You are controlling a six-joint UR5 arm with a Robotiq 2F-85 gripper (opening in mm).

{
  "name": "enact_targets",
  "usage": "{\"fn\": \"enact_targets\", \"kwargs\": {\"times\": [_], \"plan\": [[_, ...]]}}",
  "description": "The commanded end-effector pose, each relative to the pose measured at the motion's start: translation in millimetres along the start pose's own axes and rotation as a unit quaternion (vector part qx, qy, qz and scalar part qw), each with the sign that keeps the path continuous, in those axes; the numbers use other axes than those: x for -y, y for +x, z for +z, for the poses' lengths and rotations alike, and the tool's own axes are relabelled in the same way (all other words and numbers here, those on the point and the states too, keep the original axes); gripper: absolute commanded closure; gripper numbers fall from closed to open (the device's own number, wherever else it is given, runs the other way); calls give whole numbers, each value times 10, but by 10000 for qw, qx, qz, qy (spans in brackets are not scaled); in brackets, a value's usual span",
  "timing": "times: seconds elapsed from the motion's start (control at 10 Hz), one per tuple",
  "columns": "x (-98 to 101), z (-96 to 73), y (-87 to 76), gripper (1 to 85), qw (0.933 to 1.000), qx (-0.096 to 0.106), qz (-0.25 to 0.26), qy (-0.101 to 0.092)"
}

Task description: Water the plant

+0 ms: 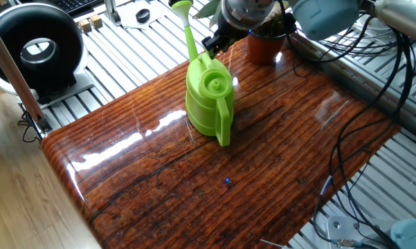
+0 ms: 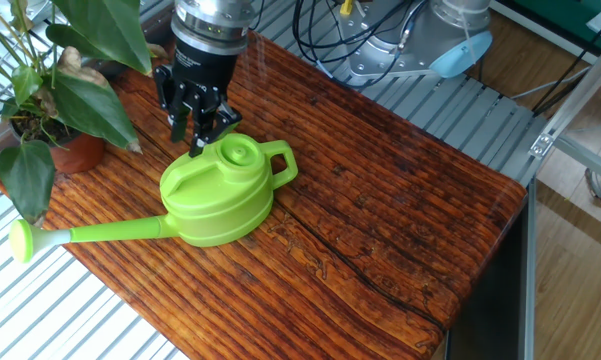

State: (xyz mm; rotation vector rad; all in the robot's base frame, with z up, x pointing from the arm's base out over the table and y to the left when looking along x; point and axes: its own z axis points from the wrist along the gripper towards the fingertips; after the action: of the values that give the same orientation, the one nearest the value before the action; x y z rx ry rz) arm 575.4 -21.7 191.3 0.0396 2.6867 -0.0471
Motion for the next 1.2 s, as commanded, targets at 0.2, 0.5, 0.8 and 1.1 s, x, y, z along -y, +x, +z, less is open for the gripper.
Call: {"fn": "enact_targets", "kwargs": {"times": [0.2, 0.5, 0.8, 1.1], "plan": [[-73, -8, -10, 477, 9999, -24, 66, -89], [-5, 167, 52, 480, 9998, -180, 36, 15], [-54, 236, 1, 480, 9999, -100, 41, -66], [-148, 230, 43, 483, 9993, -172, -143, -297]]}}
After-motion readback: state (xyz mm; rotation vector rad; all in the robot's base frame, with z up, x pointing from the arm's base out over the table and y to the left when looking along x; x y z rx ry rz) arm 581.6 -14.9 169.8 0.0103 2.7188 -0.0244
